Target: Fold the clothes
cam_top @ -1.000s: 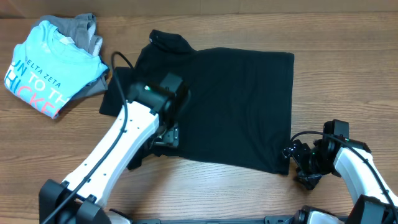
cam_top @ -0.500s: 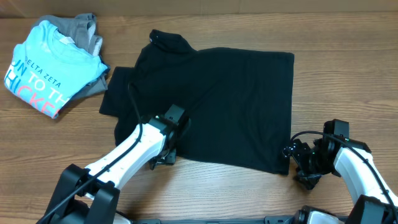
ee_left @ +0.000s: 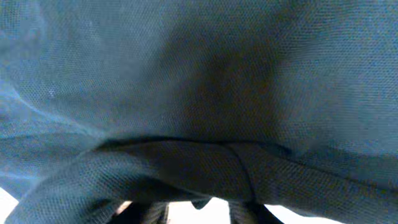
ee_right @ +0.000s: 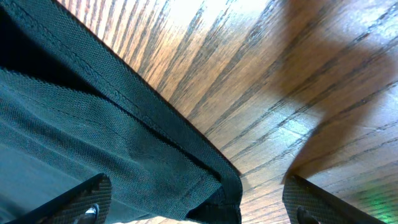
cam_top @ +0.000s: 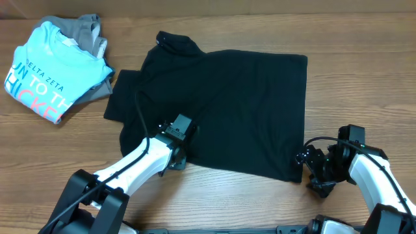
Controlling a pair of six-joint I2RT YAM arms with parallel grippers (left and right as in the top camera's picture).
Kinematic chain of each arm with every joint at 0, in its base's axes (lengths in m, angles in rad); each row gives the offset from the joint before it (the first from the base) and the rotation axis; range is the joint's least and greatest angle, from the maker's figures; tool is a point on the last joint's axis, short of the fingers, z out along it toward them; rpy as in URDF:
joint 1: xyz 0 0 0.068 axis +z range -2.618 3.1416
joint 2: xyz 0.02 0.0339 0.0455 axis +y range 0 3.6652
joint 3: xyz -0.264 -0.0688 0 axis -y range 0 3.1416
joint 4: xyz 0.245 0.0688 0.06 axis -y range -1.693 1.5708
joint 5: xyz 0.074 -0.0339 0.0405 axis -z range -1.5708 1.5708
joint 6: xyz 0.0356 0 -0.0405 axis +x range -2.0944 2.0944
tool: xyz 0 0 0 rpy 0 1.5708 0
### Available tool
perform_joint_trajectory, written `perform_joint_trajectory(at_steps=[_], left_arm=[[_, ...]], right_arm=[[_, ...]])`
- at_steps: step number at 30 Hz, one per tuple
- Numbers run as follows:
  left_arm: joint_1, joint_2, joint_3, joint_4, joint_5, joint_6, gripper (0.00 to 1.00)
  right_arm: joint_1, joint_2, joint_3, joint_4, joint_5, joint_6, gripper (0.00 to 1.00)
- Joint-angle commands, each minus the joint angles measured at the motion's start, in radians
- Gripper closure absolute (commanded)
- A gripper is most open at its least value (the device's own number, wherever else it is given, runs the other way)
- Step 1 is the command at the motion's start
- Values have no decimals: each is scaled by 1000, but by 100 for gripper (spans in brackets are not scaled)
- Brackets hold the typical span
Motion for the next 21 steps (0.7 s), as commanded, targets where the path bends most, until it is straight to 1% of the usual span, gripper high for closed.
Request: perform_joint_trajectory(at_steps=[1,2,4,6,13,16,21], left_arm=[[-5,4,-14,8,-47,7,78],[-5,4,-14,6,-47,8,85],[-5,4,-10,-8,-45,7,92],[-5,4,7,-52,-32,7,96],[-5,4,176,-375,89,-13,96],[-7,4,227,-434,137,-9,96],[-7,4,237,-446,270,0,96]], right_arm=[[-3,-10,19,7,-1,-4,8],[-3,-10,19,7,0,-4,8],[-3,-10,19,7,0,-4,8],[-3,-10,19,6,0,-4,8],[-3,-10,19,7,0,-4,8],[-3,-10,19,7,0,-4,8],[-3,-10,19,6,0,-4,8]])
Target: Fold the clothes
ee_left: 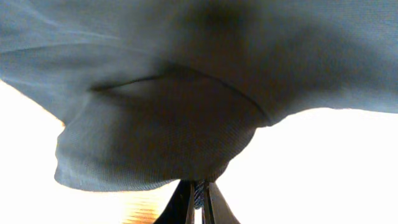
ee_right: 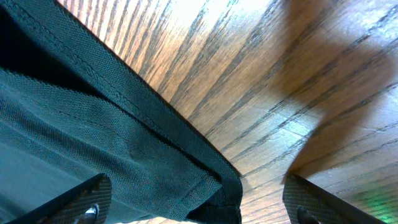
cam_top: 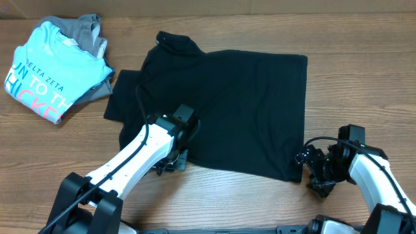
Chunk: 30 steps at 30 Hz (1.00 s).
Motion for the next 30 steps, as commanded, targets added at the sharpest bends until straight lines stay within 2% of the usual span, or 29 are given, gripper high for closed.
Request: perform_joint_trajectory(at_steps=[1,6,11,13,16,17,18,20,23,30], left_arm=[[-7,-1,17,-16,130,-4,96],[-16,-1,17,-63,188,-5,96],[-80,-1,7,-39,216,-8,96],[-114,-1,6,-40,196,-27,95],[-151,-1,6,-74,110,-87,89],[-155,-1,6,-85,84,-99,78],[-156,-1,6,-101,55,-113,62],[-149,-1,6,-142,-23,-156,41],[-119,-1,6,-178,-92,-219,23],[20,-1,6,-154,-118,-240,14]], right_arm=[[-3,-10,18,6,0,-4,8],[-3,-10,18,8,0,-4,8],[-3,-10,18,27,3,-4,8],[-3,-10,18,37,16,-4,8],[-3,-10,18,53,34,-4,8],[-3,-10,18,57,43,-3,8],[-3,-10,18,60,53,-3,8],[-3,-10,18,67,69,-3,8],[-10,-10,18,78,103,-3,8],[-111,-10,18,101,128,0,4]])
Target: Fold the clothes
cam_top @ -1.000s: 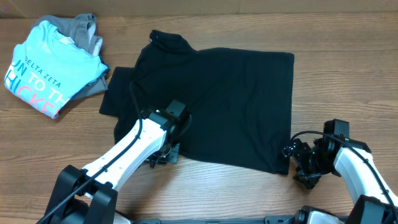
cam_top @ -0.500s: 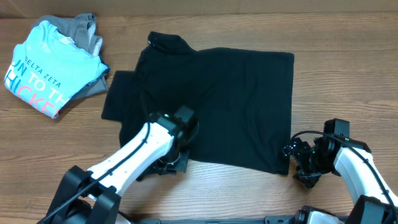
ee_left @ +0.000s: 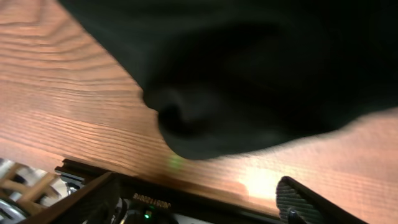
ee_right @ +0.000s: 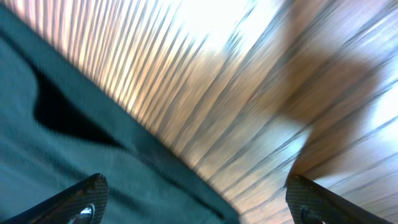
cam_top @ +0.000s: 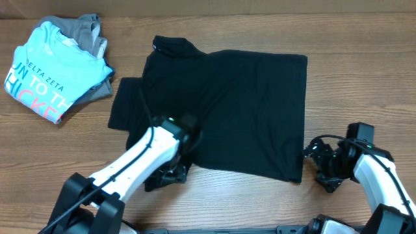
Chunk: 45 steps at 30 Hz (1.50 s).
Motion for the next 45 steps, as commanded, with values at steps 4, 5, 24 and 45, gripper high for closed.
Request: perform_joint_trajectory(at_steps=[4,5,24,45], left_arm=[[163,-1,3,76,-66,-42,8],[195,0,2,93,-63,-35,7],[554,0,-100,317,165,175,5],[554,2,-115,386,171,219,6]], right_arm=[[-60,-2,5,12,64,-8,10],[-60,0,4,10,67,-8,12],[-27,52,-73,-54,-187,-131,34],[-30,52,-41,-159,-12,47,96]])
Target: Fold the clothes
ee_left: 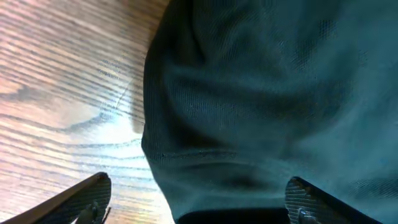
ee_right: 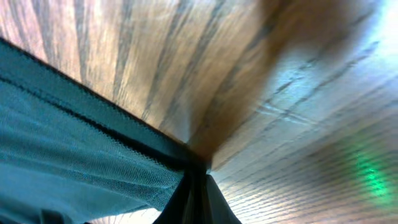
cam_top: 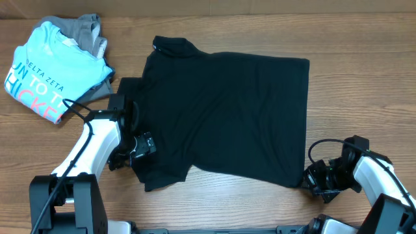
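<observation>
A black polo shirt point(cam_top: 227, 110) lies spread flat on the wooden table, its collar point(cam_top: 170, 44) at the far left. My left gripper point(cam_top: 133, 148) sits at the shirt's near-left part, open, its fingers point(ee_left: 87, 198) wide apart with black cloth point(ee_left: 249, 93) lying between them. Down at the near-right hem corner point(cam_top: 304, 179), my right gripper point(cam_top: 314, 180) is shut on the cloth. The right wrist view shows the jaws pressed together on that corner point(ee_right: 186, 163).
A folded light blue printed T-shirt point(cam_top: 45, 68) rests on a grey garment point(cam_top: 88, 29) at the far left of the table point(cam_top: 364, 78). Bare wood surrounds the black shirt on the right and along the front edge.
My right gripper, then open beside the near-right hem corner, is now shut on it. My left gripper has moved left from the near hem to the shirt's near-left part, still open.
At first my left gripper was on the shirt's near hem and my right stood open at the near-right corner. Then the left was shut on bunched cloth. Later it was open, with the shirt's near-left part lying further forward. Now the right holds the corner.
</observation>
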Controlling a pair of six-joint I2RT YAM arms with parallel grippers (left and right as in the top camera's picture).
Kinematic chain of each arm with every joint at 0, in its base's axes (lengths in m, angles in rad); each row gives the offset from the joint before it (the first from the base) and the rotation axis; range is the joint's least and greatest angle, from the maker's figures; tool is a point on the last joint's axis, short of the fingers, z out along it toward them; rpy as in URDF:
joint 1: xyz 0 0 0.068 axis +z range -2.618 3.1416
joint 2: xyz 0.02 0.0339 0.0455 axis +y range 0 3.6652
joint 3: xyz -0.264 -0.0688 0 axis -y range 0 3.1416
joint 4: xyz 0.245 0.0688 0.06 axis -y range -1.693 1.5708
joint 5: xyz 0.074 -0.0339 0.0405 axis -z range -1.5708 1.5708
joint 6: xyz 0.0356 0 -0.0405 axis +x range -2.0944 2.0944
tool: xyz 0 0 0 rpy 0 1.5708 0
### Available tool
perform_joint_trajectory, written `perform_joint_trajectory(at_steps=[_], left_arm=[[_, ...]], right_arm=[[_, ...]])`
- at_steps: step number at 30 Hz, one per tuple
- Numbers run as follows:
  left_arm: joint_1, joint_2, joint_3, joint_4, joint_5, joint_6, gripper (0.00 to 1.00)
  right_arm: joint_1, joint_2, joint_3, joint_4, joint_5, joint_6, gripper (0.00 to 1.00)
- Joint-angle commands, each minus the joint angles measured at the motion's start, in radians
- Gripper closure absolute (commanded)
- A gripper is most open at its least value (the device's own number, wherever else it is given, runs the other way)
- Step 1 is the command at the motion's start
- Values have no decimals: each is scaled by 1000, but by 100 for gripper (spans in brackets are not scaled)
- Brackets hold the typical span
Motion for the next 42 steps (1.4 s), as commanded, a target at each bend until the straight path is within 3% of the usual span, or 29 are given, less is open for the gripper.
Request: perform_joint_trajectory(at_steps=[1,7,9,11,13,14,15,21,26,32,38,42], left_arm=[[3,2,-27,32,7,18,6],[5,3,-86,96,-7,18,7],[5,6,-120,134,-24,18,14],[6,11,-152,170,-27,17,37],[6,22,-163,178,-67,-5,68],[10,33,-162,170,-143,-36,88],[14,34,-162,165,-178,-51,95],[86,33,-144,158,-247,-66,96],[94,33,-85,106,-154,10,79],[94,31,47,-42,-70,76,67],[94,11,204,-206,-64,78,47],[93,-22,272,-261,-63,78,43]], right_arm=[[2,6,19,28,74,74,96],[2,6,19,81,69,76,96],[2,6,19,92,69,77,96],[2,6,19,94,71,76,96],[2,6,19,94,74,76,96],[0,6,19,90,74,76,96],[-4,6,19,88,74,76,96],[-27,6,19,61,74,71,96],[-26,6,20,60,23,-25,93],[-27,4,32,60,-2,-90,72],[-26,-21,63,60,-19,-99,29],[-26,-38,75,56,-26,-128,21]])
